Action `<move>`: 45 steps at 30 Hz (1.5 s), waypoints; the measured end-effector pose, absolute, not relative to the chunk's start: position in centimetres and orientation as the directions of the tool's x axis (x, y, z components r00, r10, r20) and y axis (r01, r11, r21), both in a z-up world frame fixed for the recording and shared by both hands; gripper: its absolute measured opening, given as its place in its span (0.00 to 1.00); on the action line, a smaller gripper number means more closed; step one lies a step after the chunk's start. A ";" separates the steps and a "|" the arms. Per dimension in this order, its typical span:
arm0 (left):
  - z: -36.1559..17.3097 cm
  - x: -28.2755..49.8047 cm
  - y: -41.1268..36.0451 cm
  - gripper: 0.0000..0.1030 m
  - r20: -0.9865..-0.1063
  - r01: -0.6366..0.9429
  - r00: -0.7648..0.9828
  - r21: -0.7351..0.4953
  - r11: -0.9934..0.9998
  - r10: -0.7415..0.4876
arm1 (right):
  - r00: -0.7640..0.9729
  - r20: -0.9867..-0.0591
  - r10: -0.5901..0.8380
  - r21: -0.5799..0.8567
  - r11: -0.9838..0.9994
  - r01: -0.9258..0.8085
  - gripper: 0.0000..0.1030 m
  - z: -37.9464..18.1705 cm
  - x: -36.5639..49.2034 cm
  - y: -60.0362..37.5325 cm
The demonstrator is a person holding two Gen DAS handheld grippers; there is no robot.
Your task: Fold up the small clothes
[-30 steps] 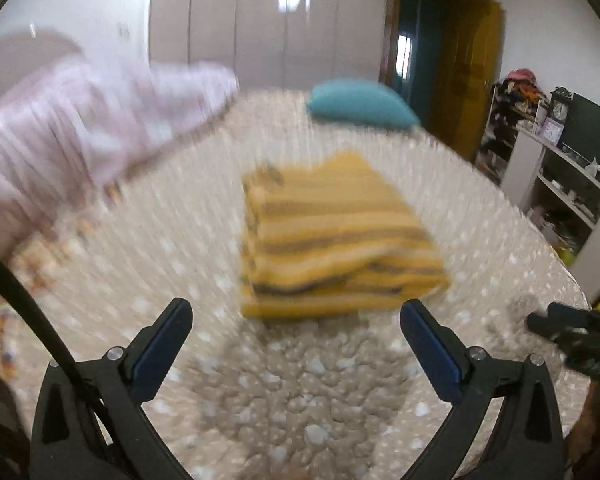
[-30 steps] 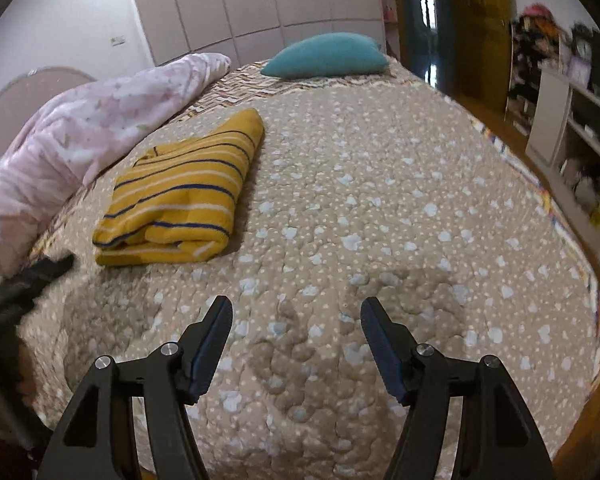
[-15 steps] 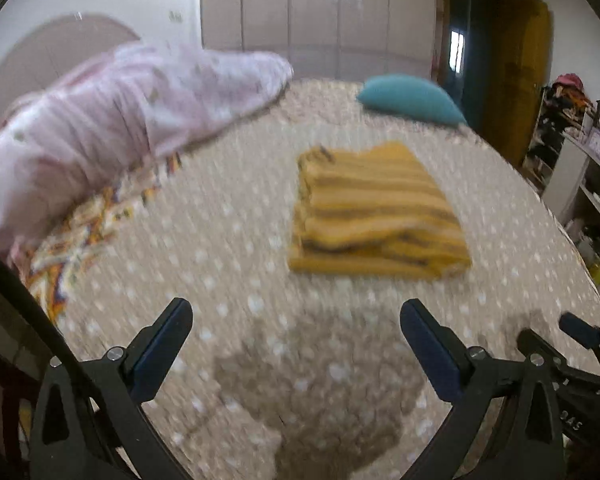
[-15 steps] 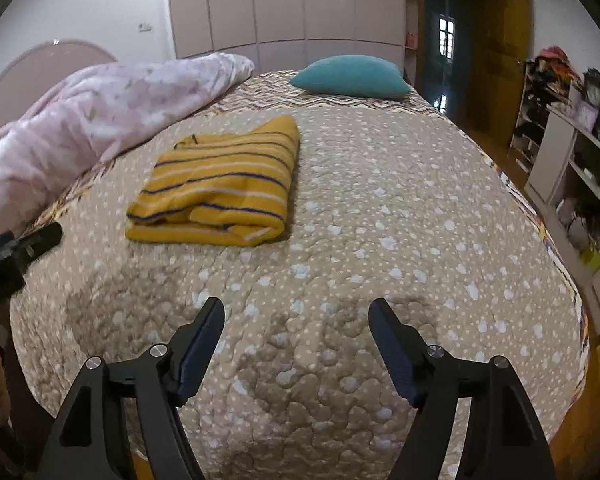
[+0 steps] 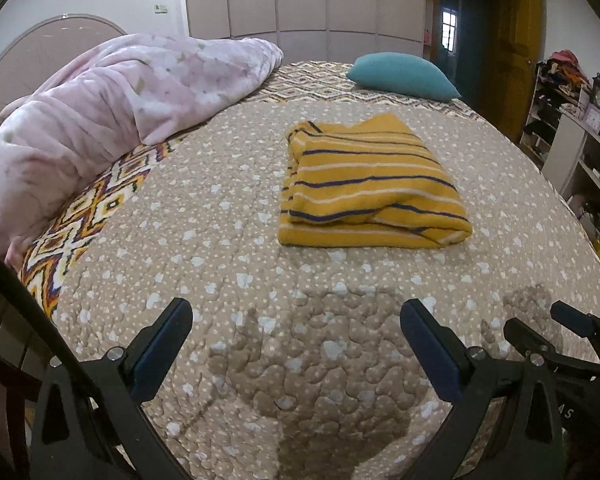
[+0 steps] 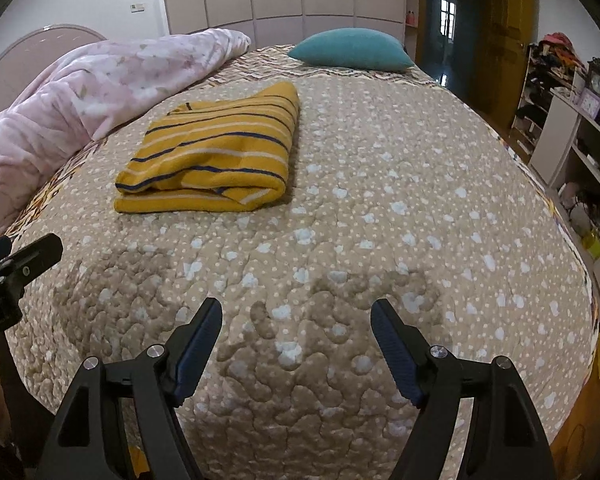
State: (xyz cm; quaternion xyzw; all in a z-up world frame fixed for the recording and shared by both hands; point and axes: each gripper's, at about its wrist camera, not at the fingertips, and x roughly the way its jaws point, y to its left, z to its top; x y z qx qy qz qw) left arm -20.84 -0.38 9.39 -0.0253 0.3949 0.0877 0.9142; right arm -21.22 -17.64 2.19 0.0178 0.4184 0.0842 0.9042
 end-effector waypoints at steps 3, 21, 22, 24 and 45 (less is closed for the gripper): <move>9.2 -20.7 -0.5 1.00 -0.732 -0.173 0.667 0.025 0.985 0.136 | 0.631 -0.758 0.167 0.104 0.985 -0.135 0.79 2.0 -21.1 -17.6; 8.7 -20.6 -0.5 1.00 -0.745 -0.166 0.656 0.020 0.986 0.126 | 0.622 -0.765 0.170 0.096 0.984 -0.151 0.80 1.5 -21.1 -17.0; 8.6 -20.6 -0.5 1.00 -0.745 -0.165 0.655 0.020 0.986 0.125 | 0.621 -0.765 0.170 0.096 0.984 -0.150 0.80 1.5 -21.1 -16.9; 8.5 -20.6 -0.6 1.00 -0.747 -0.163 0.654 0.019 0.986 0.122 | 0.619 -0.767 0.169 0.096 0.984 -0.150 0.81 1.3 -21.1 -17.0; 8.0 -20.7 -0.8 1.00 -0.755 -0.150 0.646 0.021 0.989 0.114 | 0.613 -0.771 0.173 0.098 0.983 -0.154 0.82 0.8 -21.2 -16.8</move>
